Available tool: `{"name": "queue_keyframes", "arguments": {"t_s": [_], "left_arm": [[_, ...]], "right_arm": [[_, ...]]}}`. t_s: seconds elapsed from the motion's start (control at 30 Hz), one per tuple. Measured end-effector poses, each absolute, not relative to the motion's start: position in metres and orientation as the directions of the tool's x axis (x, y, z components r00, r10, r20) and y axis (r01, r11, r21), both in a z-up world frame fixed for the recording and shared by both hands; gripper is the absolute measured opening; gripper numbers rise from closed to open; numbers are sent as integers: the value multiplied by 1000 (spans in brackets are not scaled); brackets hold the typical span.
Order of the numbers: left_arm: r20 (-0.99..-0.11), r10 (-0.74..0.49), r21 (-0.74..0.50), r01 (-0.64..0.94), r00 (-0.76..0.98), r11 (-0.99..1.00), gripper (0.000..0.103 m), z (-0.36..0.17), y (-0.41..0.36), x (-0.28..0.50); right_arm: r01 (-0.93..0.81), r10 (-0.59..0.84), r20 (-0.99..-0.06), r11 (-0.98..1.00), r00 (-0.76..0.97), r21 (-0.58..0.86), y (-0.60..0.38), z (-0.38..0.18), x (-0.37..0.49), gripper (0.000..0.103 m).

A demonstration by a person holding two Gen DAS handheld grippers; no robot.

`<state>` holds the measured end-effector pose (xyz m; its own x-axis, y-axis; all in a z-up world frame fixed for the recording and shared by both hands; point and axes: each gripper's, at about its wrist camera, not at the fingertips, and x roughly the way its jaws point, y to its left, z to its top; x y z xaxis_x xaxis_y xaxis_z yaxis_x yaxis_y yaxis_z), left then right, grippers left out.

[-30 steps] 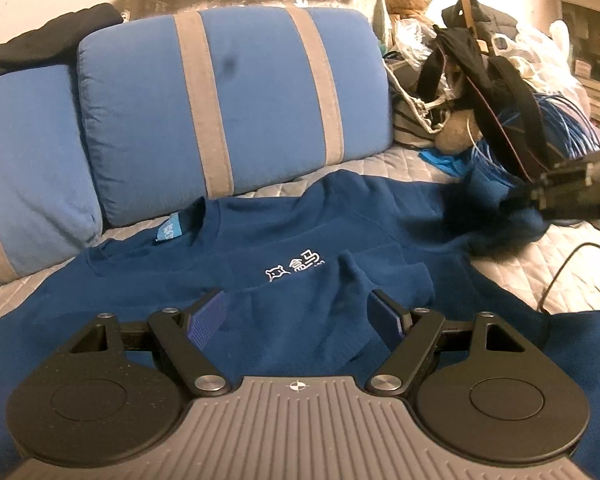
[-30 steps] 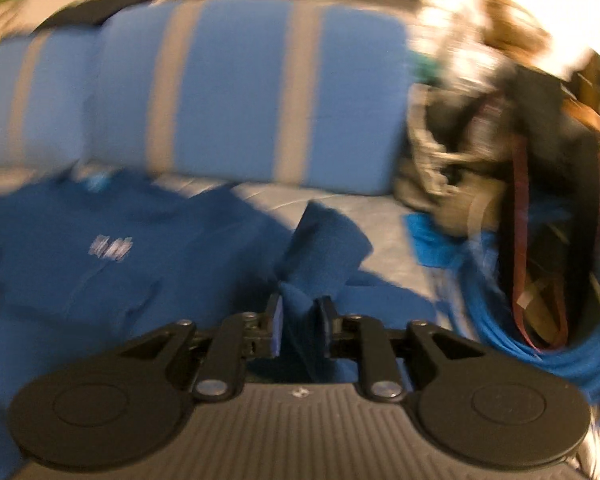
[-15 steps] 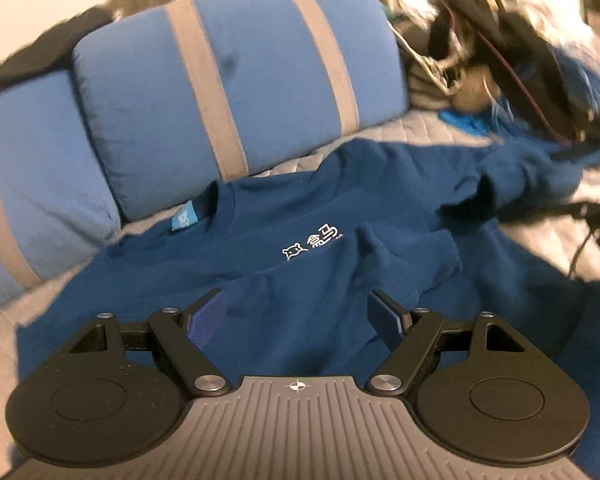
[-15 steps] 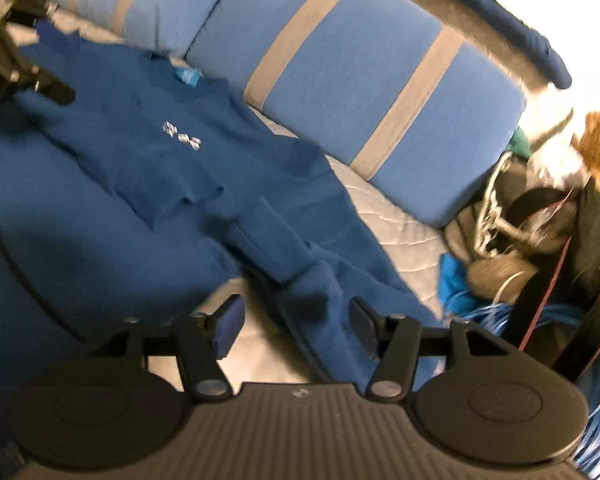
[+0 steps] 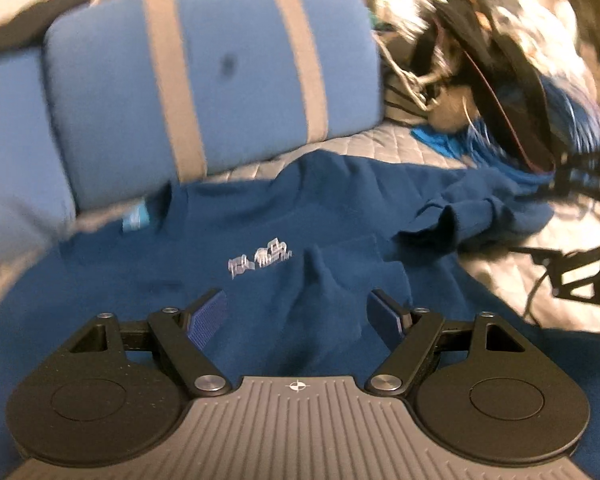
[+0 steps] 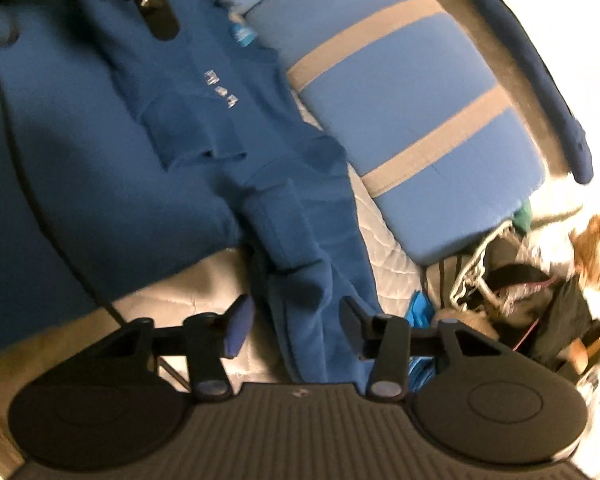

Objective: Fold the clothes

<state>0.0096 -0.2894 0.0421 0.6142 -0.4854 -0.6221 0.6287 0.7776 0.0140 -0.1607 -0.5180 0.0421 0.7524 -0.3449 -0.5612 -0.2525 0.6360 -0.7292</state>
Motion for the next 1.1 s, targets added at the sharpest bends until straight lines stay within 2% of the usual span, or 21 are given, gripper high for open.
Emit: {"name": "queue_keyframes", "arguments": {"t_s": [0.07, 0.27, 0.37, 0.43, 0.5, 0.6, 0.7, 0.9, 1.03, 1.1], "left_arm": [[-608, -491, -42, 592, 624, 805, 77, 38, -273, 7], [-588, -480, -16, 583, 651, 812, 77, 46, -265, 1], [-588, -492, -8, 604, 642, 797, 77, 50, -270, -1], [-595, -519, -41, 621, 614, 783, 77, 52, -270, 0], [-594, -553, -100, 629, 584, 771, 77, 55, -268, 3], [-590, -574, -161, 614, 568, 773, 77, 57, -264, 8], [-579, -567, -163, 598, 586, 785, 77, 59, -261, 8], [-574, -569, -199, 574, 589, 795, 78, 61, -256, 15], [-622, -548, -341, 436, 559, 833, 78, 48, -239, 40], [-657, -499, -349, 359, 566, 866, 78, 42, -231, 49]], "right_arm": [[-276, -358, -548, 585, 756, -763, -517, 35, -159, 53], [-309, -387, -534, 509, 752, -803, -518, 18, -151, 40], [-279, -381, -553, 575, 741, -769, -523, 33, -142, 28], [-257, -376, -565, 617, 734, -744, -527, 43, -137, 13], [-235, -370, -578, 657, 728, -717, -531, 52, -132, 8], [-172, -354, -597, 743, 720, -647, -541, 74, -121, 7], [-92, -338, -597, 814, 728, -574, -551, 101, -107, 7], [-4, -331, -492, 826, 805, -563, -535, 148, -84, 7], [-20, -287, -425, 810, 858, -586, -498, 154, -71, 7], [-78, -249, -445, 798, 860, -598, -477, 136, -66, 7]]}}
